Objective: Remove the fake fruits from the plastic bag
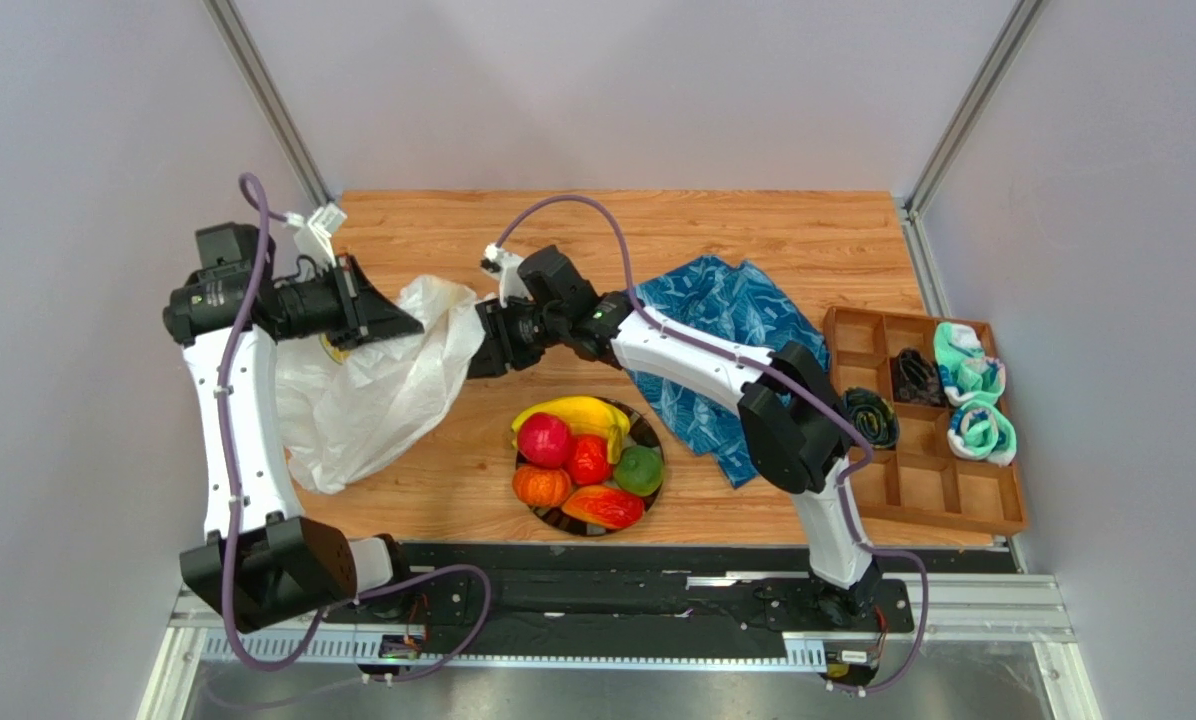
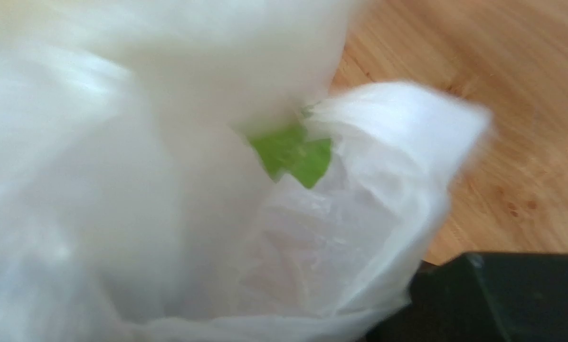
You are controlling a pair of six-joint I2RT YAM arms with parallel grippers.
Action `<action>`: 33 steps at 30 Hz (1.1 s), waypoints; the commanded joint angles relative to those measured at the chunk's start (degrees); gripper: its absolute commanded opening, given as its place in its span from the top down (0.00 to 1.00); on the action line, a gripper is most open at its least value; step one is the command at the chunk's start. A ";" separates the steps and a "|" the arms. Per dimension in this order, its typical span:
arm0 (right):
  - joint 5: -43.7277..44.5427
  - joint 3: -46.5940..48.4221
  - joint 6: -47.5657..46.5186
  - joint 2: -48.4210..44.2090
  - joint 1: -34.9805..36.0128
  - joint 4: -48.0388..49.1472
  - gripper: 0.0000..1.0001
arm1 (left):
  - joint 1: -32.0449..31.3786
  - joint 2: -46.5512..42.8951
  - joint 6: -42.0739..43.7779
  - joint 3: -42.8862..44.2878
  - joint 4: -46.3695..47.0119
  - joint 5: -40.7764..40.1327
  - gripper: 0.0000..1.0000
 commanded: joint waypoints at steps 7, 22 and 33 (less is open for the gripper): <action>-3.60 -0.69 -1.15 -3.42 -0.11 1.07 0.53 | 1.12 16.73 -4.06 1.37 1.29 5.76 1.00; -6.76 0.62 -7.10 -2.98 2.43 2.66 0.58 | 1.21 34.93 -10.47 4.01 7.79 2.77 0.88; -7.02 4.93 -23.01 -8.51 3.83 -4.11 0.61 | 1.12 34.86 -28.19 -6.41 22.49 13.13 1.00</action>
